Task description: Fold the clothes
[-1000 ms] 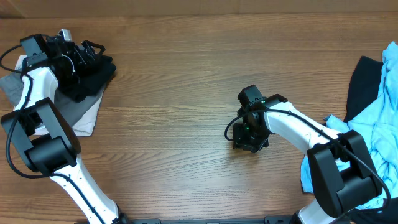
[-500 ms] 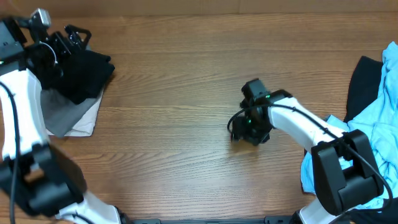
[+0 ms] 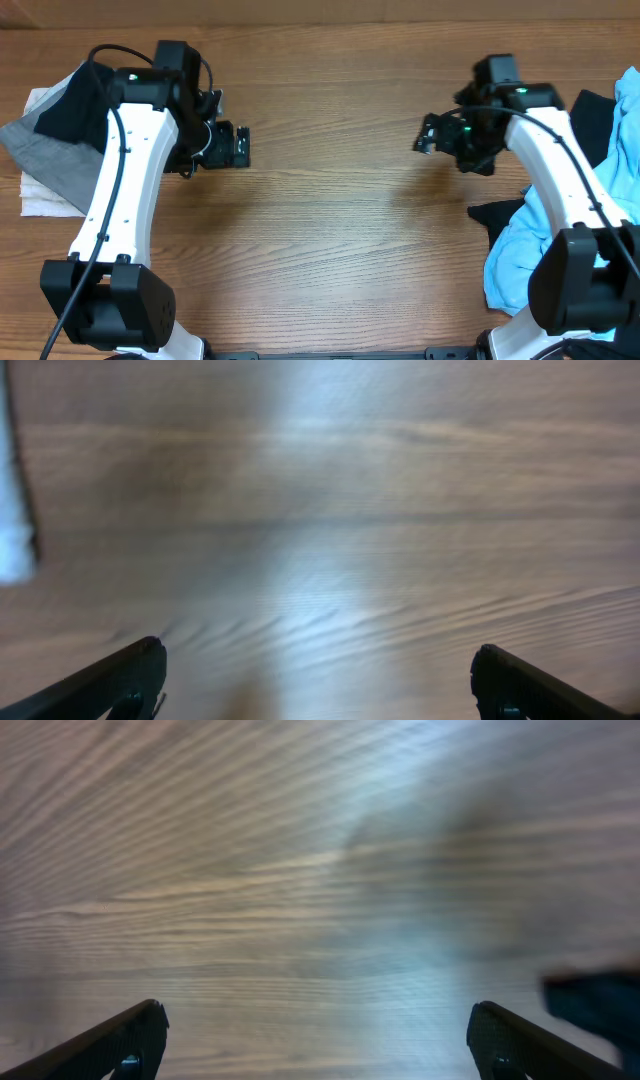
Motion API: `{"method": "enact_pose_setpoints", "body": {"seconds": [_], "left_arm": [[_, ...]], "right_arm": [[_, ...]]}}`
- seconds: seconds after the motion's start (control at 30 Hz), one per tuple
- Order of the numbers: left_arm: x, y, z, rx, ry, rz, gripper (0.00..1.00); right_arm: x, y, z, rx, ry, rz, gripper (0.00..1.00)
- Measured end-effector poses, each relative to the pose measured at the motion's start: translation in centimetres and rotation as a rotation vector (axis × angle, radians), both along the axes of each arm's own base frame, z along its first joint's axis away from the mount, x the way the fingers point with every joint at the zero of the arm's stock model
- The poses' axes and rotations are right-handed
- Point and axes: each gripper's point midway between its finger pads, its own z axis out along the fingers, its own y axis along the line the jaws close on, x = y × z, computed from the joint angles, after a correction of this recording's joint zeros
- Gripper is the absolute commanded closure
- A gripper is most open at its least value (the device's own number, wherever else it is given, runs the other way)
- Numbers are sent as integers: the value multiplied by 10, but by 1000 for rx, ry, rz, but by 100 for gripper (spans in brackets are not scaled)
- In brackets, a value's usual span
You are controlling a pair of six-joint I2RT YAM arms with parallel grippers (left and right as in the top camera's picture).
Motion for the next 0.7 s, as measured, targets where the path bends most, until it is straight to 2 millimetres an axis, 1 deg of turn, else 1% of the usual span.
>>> {"method": "enact_pose_setpoints", "body": {"seconds": [0.07, 0.13, 0.2, 0.27, 0.37, 0.43, 0.47, 0.5, 0.53, 0.6, 0.7], "left_arm": [[-3, 4, 3, 31, -4, 7, 0], [-7, 8, 13, 54, -32, 17, 0], [-14, 12, 28, 64, -76, 24, 0], [-27, 14, 48, 68, -152, 29, 0], [-48, 17, 77, 61, -308, 39, 0], [-63, 19, 93, 53, -425, 45, 0], [-77, 20, 102, 46, -514, 50, 0], [-81, 20, 104, 44, -536, 53, 0], [-89, 21, 110, 36, -614, 62, 0], [-106, 24, 119, 26, -743, 83, 0], [-136, 30, 135, 17, -930, 108, 0]], "right_arm": [[-6, -11, 3, -3, 19, -23, 0], [-9, -20, 9, -10, 12, -42, 0], [-10, -24, 21, -18, -32, -50, 0], [-14, -24, 33, -27, -89, -50, 0], [-28, -25, 52, -53, -192, -58, 0], [-43, -26, 65, -70, -289, -62, 0], [-54, -26, 74, -85, -366, -65, 0], [-59, -25, 77, -92, -401, -63, 0], [-66, -26, 85, -104, -475, -67, 0], [-87, -26, 102, -124, -627, -75, 0], [-119, -33, 135, -137, -861, -115, 0]]}}
